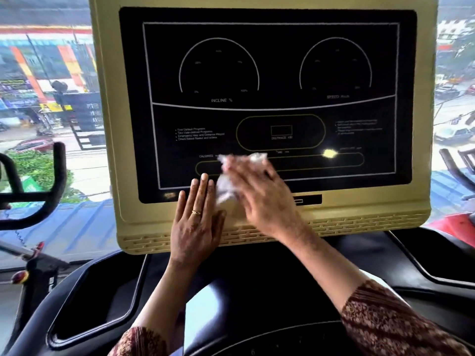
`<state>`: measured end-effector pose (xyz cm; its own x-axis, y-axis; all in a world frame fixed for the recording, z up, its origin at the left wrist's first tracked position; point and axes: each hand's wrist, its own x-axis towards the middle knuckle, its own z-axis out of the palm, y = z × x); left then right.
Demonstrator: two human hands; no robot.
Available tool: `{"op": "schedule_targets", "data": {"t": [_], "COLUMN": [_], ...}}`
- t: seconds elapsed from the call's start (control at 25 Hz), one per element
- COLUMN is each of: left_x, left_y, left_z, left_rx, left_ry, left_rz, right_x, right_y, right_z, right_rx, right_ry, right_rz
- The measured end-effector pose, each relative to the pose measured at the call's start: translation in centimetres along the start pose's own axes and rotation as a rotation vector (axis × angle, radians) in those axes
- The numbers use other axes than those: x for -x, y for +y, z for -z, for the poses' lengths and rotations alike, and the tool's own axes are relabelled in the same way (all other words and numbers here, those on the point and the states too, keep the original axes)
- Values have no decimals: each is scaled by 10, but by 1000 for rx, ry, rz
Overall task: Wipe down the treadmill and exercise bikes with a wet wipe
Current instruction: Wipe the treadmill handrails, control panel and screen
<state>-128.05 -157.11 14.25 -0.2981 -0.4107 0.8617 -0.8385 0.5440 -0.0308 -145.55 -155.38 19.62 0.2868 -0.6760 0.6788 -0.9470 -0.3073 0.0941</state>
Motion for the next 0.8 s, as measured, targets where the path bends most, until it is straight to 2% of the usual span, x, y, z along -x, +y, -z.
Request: {"op": "schedule_targets", "data": {"t": [0.08, 0.12, 0.16, 0.28, 0.32, 0.44, 0.56, 0.64, 0.8], "left_x": [0, 0, 0, 0, 0, -1, 1, -2, -21], "left_y": [1, 1, 1, 1, 1, 3, 17, 34, 74], "left_z": [-1, -1, -1, 0, 0, 4, 3, -3, -18], "left_rx": [-8, -8, -6, 9, 17, 42, 63, 100, 133], "left_ry": [11, 12, 9, -7, -9, -12, -42, -55, -40], "left_rz": [5, 7, 8, -1, 1, 14, -93, -153, -191], "right_x": [0, 5, 14, 41, 46, 71, 110, 113, 97], "right_y": [14, 10, -1, -17, -5, 43, 78, 74, 61], "right_z": [3, 1, -2, -9, -6, 6, 19, 17, 5], "right_rx": [-27, -39, -47, 45, 86, 170, 217, 211, 194], "right_ry": [105, 106, 67, -125, -136, -89, -120, -115, -142], "right_rz": [-221, -240, -180, 161, 183, -5, -106, -92, 100]}}
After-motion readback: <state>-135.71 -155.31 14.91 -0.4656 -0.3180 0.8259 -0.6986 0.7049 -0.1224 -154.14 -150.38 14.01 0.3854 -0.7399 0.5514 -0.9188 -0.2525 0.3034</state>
